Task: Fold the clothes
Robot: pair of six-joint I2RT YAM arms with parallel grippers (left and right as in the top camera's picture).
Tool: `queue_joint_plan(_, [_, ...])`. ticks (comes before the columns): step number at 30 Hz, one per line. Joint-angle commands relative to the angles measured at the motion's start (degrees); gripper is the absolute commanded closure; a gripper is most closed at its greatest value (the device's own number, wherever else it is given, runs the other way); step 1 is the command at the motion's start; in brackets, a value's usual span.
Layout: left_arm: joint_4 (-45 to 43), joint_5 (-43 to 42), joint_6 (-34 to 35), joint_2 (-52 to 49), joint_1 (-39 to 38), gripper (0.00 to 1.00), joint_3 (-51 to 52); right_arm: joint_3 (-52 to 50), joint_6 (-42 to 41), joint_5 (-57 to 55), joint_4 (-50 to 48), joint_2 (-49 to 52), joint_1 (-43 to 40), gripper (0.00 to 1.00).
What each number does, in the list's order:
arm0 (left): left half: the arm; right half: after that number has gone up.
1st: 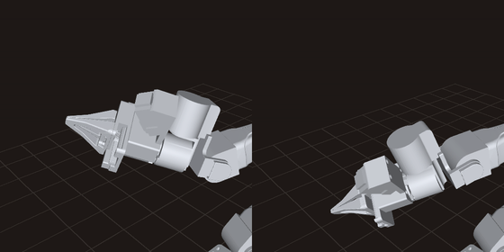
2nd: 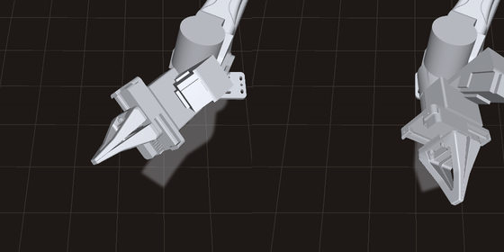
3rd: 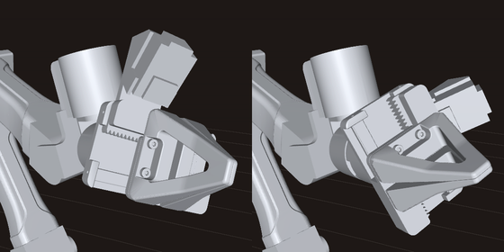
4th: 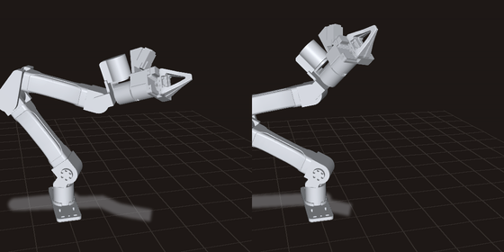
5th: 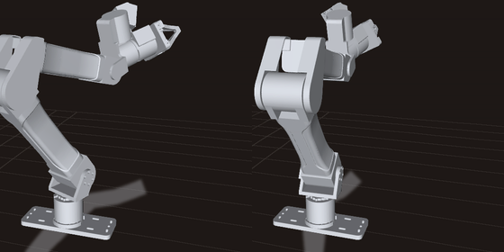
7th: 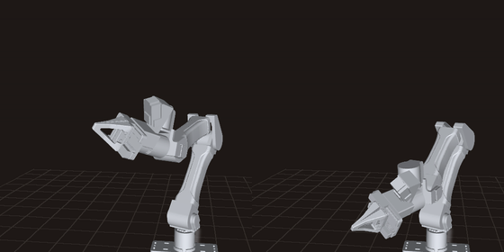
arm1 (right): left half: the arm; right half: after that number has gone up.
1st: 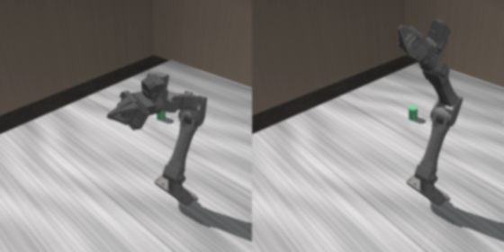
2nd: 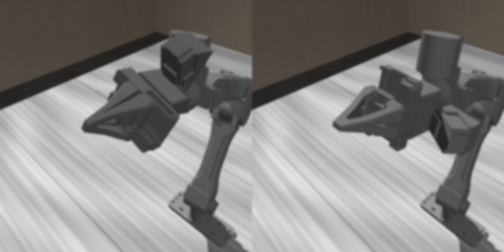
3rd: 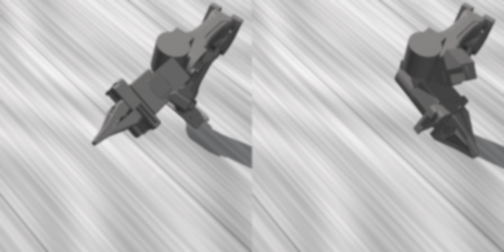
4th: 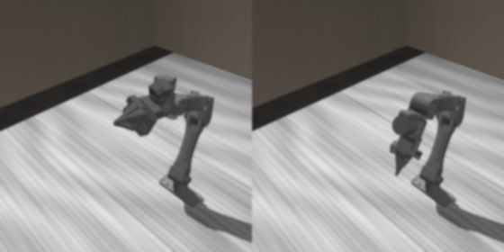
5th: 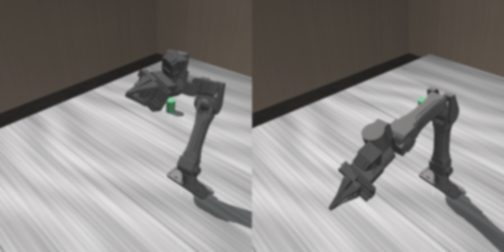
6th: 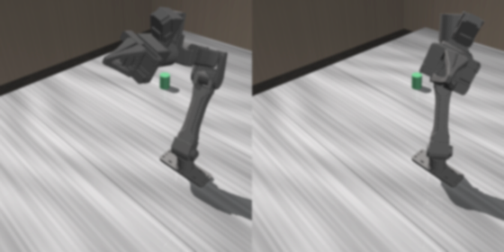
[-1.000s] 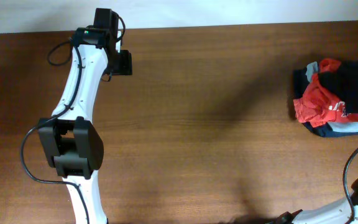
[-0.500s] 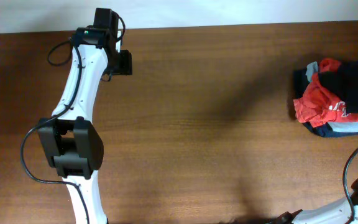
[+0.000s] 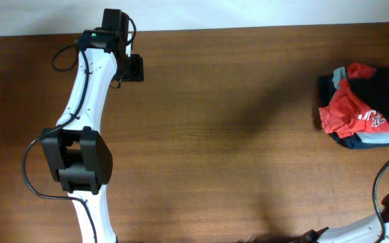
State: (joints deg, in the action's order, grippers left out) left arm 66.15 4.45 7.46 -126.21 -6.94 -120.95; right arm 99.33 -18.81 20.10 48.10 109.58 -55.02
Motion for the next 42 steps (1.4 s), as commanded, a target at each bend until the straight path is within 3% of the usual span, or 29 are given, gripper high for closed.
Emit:
queue_joint_plan(1, [-0.17,-0.66,-0.92,0.33,0.35,0.33,0.22,0.92,0.52,-5.46,0.00,-0.17,0.70,0.96])
queue_joint_plan(4, [-0.17,-0.66,-0.92,0.33,0.35,0.33,0.22,0.46,0.52,-6.23,0.57,-0.13,1.84,0.95])
queue_joint_plan(5, [-0.17,-0.66,-0.92,0.33,0.35,0.33,0.22,0.42,0.37,-7.21,1.29,-0.13,2.34,0.88])
queue_joint_plan(8, [-0.17,-0.66,-0.92,0.33,0.35,0.33,0.22,0.42,0.28,-8.37,3.43,-0.13,3.89,0.25])
queue_joint_plan(9, [-0.17,-0.66,-0.92,0.33,0.35,0.33,0.22,0.42,-0.44,-8.37,4.37,-0.13,4.31,0.15])
queue_joint_plan(10, [-0.17,-0.66,-0.92,0.33,0.35,0.33,0.22,0.44,-1.51,-8.33,5.55,-0.13,4.59,0.12])
queue_joint_plan(19, [0.15,-0.63,-0.94,0.35,0.35,0.33,-1.36,2.21,-2.71,-7.78,9.73,-4.61,3.67,0.01])
queue_joint_plan(28, [3.65,-1.92,-0.94,0.35,0.35,0.33,-8.09,6.03,0.15,1.46,15.30,-15.54,2.89,0.01])
queue_joint_plan(31, [6.10,-4.39,-0.96,0.35,0.35,0.32,-12.11,6.03,8.07,13.40,15.43,-19.08,2.89,0.01])
queue_joint_plan(34, [10.16,-6.54,-1.81,0.35,0.35,0.17,-19.10,6.03,18.97,24.98,17.40,-23.34,2.89,0.01])
queue_joint_plan(37, [14.05,-6.82,-1.99,0.35,0.35,0.07,-26.99,6.03,27.54,27.87,22.40,-27.76,2.99,0.01])
queue_joint_plan(42, [18.95,-6.86,-1.97,0.35,0.35,0.02,-39.98,6.03,42.75,28.15,33.48,-34.93,7.43,0.01])
